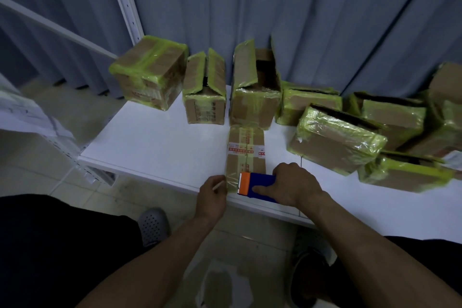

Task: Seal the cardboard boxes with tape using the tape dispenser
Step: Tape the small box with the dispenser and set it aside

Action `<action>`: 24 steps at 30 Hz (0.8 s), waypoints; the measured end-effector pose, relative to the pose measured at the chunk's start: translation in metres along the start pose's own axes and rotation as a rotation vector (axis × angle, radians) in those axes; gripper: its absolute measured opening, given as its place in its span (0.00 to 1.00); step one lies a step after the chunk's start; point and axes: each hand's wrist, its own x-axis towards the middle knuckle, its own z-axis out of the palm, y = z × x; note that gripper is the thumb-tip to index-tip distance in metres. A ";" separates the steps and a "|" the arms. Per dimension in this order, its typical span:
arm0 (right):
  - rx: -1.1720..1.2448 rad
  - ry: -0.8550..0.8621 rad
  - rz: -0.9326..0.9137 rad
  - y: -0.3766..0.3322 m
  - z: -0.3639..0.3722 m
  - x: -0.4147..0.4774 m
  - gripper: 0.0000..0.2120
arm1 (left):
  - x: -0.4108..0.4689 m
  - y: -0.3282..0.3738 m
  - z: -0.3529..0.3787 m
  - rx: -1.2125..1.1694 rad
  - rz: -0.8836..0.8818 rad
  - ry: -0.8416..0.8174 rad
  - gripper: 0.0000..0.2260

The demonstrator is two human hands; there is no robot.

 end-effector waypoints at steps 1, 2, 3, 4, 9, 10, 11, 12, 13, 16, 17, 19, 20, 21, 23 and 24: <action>0.006 0.000 0.002 0.000 0.000 0.000 0.33 | -0.001 -0.001 -0.003 0.012 0.016 -0.022 0.08; 0.012 -0.002 0.003 0.000 0.001 -0.001 0.32 | 0.000 0.000 -0.006 0.021 0.026 -0.048 0.09; 0.017 -0.008 0.003 0.000 0.001 -0.001 0.32 | 0.003 0.002 -0.011 0.024 0.025 -0.076 0.10; 0.023 -0.013 0.003 0.000 0.001 -0.002 0.31 | 0.007 0.006 -0.017 0.052 0.032 -0.106 0.10; 0.039 -0.021 0.002 0.001 0.000 -0.004 0.29 | 0.025 0.024 -0.041 0.380 0.406 -0.226 0.12; 0.041 -0.021 0.003 0.001 0.000 -0.005 0.29 | 0.026 0.026 -0.042 0.416 0.477 -0.275 0.14; 0.040 -0.020 0.002 0.001 0.000 -0.005 0.29 | 0.026 0.027 -0.041 0.445 0.505 -0.320 0.14; 0.039 -0.020 0.001 0.001 0.000 -0.005 0.29 | 0.027 0.028 -0.041 0.504 0.528 -0.347 0.14; 0.040 -0.020 0.000 0.002 0.000 -0.004 0.29 | 0.030 0.027 -0.040 0.577 0.548 -0.359 0.13; 0.051 -0.024 0.002 0.002 0.001 -0.004 0.29 | 0.033 0.028 -0.041 0.703 0.591 -0.375 0.13; 0.049 -0.023 0.000 0.002 0.001 -0.004 0.29 | 0.034 0.029 -0.042 0.718 0.594 -0.382 0.13; 0.042 -0.019 -0.001 0.003 0.003 -0.005 0.29 | 0.035 0.030 -0.040 0.784 0.623 -0.380 0.11; 0.040 -0.015 -0.002 0.003 0.003 -0.005 0.29 | 0.035 0.030 -0.039 0.813 0.641 -0.376 0.11; 0.039 -0.010 -0.005 0.003 0.004 -0.005 0.29 | 0.036 0.027 -0.038 0.810 0.635 -0.358 0.09; 0.041 -0.001 -0.014 0.004 0.005 -0.006 0.28 | 0.035 0.023 -0.034 0.771 0.632 -0.320 0.05; 0.044 0.002 -0.019 0.004 0.005 -0.007 0.28 | 0.034 0.024 -0.033 0.766 0.630 -0.319 0.05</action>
